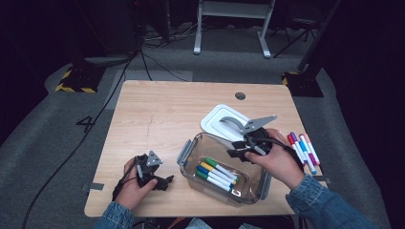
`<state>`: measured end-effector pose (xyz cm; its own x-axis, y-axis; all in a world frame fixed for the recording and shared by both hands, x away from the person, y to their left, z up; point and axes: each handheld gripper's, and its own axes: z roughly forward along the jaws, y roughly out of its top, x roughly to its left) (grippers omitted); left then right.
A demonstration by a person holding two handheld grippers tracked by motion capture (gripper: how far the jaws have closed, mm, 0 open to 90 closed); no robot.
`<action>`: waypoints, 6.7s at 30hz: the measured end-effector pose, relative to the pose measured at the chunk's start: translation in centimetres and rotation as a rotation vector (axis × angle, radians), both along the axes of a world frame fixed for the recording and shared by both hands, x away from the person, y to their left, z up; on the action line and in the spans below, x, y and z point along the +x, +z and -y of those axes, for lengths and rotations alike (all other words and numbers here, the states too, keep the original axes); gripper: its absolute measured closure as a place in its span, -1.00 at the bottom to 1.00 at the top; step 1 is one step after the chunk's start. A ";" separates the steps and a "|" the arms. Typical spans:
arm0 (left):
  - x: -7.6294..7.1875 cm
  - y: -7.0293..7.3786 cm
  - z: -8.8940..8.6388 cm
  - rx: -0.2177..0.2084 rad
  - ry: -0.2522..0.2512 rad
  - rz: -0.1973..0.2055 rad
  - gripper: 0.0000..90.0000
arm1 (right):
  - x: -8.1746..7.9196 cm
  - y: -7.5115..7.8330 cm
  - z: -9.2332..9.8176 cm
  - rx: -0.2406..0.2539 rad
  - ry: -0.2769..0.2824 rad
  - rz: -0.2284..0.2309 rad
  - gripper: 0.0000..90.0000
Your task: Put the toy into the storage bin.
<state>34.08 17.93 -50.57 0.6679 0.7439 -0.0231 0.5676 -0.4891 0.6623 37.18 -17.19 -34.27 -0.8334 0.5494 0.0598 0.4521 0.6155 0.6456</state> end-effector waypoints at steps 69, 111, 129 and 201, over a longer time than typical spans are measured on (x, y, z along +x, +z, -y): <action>0.1 0.0 0.0 0.004 0.008 0.001 -1.00 | 10.0 -12.4 17.2 -0.174 -0.519 -0.093 0.71; 0.1 0.0 0.0 0.005 0.006 0.002 -1.00 | 1.1 2.3 4.2 0.086 -0.065 -0.067 0.71; 0.5 0.0 0.0 0.000 0.005 0.004 -1.00 | -1.8 -0.6 -3.2 0.027 0.145 -0.167 0.71; 0.5 0.0 0.0 0.001 0.006 0.002 -1.00 | 1.5 0.9 0.8 0.092 -0.031 0.027 0.47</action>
